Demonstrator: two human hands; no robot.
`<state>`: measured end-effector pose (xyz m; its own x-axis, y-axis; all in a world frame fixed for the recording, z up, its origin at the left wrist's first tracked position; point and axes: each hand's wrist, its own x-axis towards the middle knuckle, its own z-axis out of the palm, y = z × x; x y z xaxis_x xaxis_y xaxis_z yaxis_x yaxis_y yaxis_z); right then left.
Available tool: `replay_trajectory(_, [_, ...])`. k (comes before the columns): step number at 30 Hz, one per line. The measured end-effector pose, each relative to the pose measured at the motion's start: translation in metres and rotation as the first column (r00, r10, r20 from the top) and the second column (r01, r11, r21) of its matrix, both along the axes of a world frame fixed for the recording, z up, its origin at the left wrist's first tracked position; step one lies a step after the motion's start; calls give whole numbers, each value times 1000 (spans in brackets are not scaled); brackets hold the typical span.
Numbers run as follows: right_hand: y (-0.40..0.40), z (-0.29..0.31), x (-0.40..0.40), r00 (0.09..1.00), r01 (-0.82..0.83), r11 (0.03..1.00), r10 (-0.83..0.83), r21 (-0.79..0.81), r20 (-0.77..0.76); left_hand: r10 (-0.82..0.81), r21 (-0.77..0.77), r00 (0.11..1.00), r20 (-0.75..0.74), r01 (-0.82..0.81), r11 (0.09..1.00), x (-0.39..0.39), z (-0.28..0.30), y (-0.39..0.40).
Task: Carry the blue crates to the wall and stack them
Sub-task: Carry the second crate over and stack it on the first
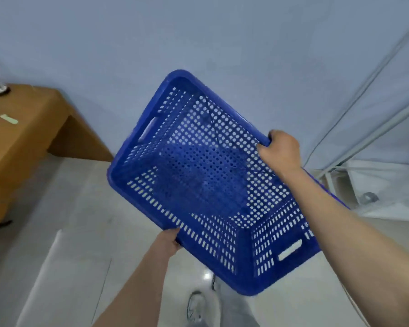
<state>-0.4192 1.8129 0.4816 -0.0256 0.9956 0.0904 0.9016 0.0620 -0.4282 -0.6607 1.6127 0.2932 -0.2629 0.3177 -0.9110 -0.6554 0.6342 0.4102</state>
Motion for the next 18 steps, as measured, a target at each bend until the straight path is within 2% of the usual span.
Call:
replay_trajectory(3, [72,-25,-39,983,-165,986,166,-26,78,96,-66,992,88,-90,994,10,-24,35])
replay_trajectory(7, [168,-77,-102,911,-344,935,355,-90,208,276,-126,948,155,-258,958,17,-66,88])
replay_trajectory(13, [263,-168,-183,868,-360,916,399,-179,295,396,-192,896,200,-361,913,23,-117,161])
replay_trajectory(18, [309,-245,-210,824,-336,916,399,-219,403,446,-229,843,301,-390,892,18,-158,206])
